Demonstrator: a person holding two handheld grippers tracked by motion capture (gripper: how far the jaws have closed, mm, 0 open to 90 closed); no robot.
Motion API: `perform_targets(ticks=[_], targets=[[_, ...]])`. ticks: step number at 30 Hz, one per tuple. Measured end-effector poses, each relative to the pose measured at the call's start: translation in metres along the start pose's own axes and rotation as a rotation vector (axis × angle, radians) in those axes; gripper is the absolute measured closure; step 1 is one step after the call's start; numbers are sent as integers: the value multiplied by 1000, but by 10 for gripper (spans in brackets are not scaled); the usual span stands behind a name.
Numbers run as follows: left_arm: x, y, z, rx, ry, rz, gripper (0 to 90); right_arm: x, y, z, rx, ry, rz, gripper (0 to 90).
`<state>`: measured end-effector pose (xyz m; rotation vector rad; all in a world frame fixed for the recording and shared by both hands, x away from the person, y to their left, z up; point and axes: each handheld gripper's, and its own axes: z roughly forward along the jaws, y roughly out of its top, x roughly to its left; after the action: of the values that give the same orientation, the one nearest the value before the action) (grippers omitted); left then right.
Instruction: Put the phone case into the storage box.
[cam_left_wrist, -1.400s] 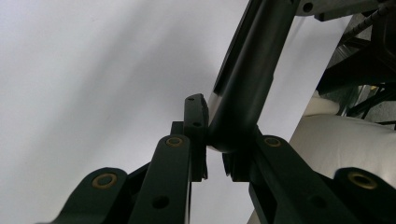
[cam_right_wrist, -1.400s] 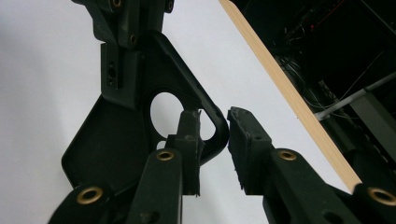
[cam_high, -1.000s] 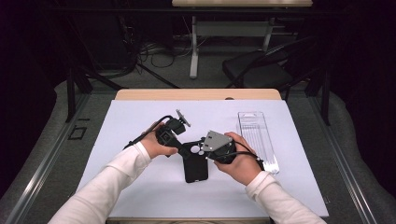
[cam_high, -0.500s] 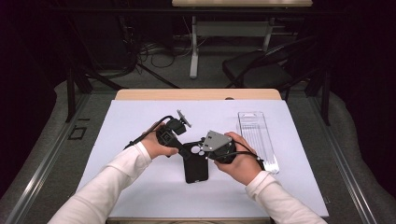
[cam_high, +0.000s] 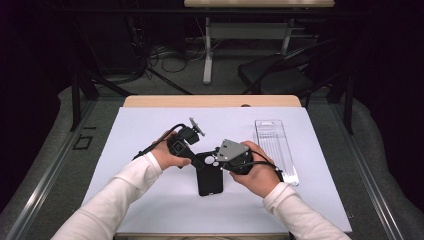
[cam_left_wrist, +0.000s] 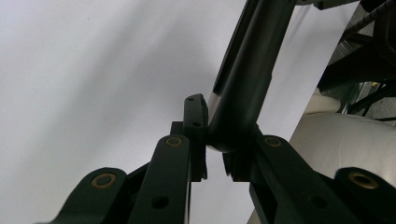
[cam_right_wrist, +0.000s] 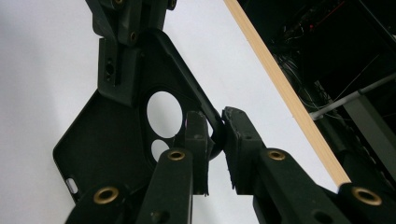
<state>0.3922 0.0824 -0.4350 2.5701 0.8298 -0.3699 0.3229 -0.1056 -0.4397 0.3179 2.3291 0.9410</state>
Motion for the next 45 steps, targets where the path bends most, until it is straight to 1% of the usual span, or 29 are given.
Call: perform_targets(ticks=[10, 13, 14, 17, 22, 30, 32, 35, 39, 42, 45], targets=[[0, -1, -1, -7, 8, 1, 809, -1, 0, 0, -9, 5, 10, 802], [0, -1, -2, -4, 8, 9, 808, -1, 0, 0, -10, 7, 12, 802], [0, -1, -2, -8, 10, 3, 806, -2, -1, 0, -10, 7, 12, 802], [0, -1, -2, -13, 4, 1, 795, -2, -1, 0, -12, 8, 18, 802], [-1, -1, -2, -16, 8, 5, 773, -2, -1, 0, -14, 10, 22, 803], [-1, -3, -5, -31, 18, 12, 715, -4, -2, 0, -19, 11, 31, 803], [-1, -4, -5, -39, 20, 8, 697, -6, -3, -1, -18, 9, 35, 803], [-1, -5, -7, -47, 16, 12, 672, -7, -3, -2, -18, 6, 44, 803], [-1, -7, -10, -63, 17, 15, 643, -10, -4, -4, -31, -1, 49, 803], [-2, -8, -11, -79, 24, 39, 608, -13, -4, -6, -29, -2, 53, 803], [-2, -9, -11, -103, 22, 49, 572, -15, -5, -7, -28, -5, 59, 803]])
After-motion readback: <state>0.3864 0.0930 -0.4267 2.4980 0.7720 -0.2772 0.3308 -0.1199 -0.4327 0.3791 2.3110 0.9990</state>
